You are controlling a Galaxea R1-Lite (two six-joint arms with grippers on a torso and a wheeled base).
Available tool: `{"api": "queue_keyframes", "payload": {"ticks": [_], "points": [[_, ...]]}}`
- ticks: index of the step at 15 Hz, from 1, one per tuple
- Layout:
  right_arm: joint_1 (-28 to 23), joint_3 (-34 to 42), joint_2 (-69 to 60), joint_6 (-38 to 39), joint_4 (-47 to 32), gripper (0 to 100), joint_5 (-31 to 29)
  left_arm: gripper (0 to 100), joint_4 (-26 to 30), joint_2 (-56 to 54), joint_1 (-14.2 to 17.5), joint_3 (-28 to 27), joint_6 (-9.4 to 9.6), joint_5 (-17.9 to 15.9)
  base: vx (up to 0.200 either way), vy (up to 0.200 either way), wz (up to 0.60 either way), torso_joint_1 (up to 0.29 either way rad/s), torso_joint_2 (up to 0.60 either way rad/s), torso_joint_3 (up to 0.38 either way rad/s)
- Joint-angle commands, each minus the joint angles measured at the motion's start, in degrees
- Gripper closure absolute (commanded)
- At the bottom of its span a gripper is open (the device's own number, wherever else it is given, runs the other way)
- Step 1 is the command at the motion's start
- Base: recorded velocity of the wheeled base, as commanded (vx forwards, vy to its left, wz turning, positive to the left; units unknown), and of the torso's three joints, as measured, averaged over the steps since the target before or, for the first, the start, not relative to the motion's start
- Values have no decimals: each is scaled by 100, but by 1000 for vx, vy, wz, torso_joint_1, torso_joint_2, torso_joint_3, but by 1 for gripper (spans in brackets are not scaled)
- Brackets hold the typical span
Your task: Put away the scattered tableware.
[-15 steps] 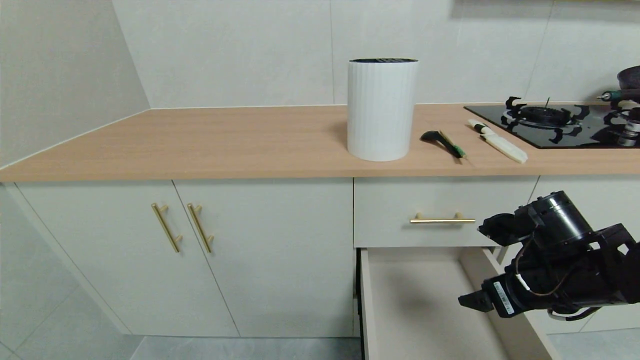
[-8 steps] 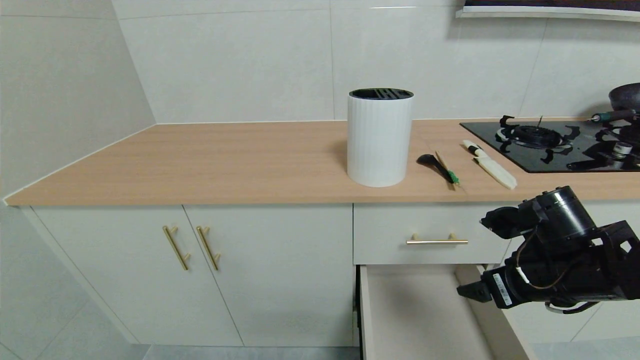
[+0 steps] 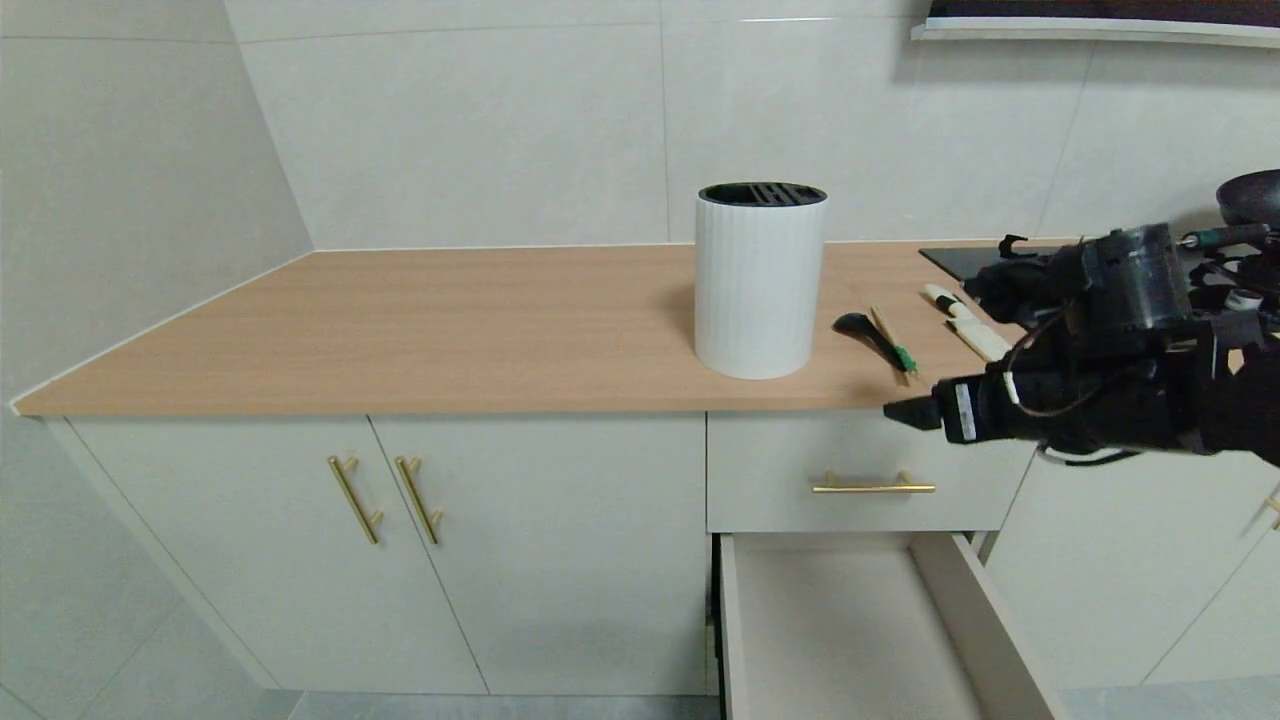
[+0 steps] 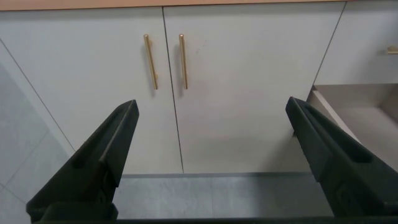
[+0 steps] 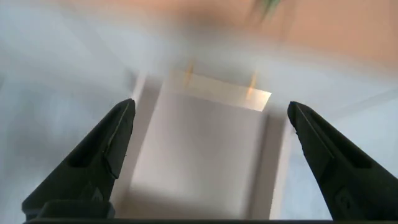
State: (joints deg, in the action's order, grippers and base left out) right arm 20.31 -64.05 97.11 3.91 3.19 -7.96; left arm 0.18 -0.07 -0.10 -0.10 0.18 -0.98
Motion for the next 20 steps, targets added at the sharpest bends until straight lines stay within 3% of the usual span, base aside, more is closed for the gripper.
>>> {"api": "queue_keyframes", "payload": {"ticks": [1,6,20], "points": [[-203,-846,511,48,-161,0,-276,0,-1,7,1,1,-1,1,0,0,0,0,0,0],[-256,-1277,1108,813,76,0,-645,0,-1,7,1,1,-1,1,0,0,0,0,0,0],[-282,-1514,1864,830,709,0,-988,0,-1,7,1,1,-1,1,0,0,0,0,0,0]]}}
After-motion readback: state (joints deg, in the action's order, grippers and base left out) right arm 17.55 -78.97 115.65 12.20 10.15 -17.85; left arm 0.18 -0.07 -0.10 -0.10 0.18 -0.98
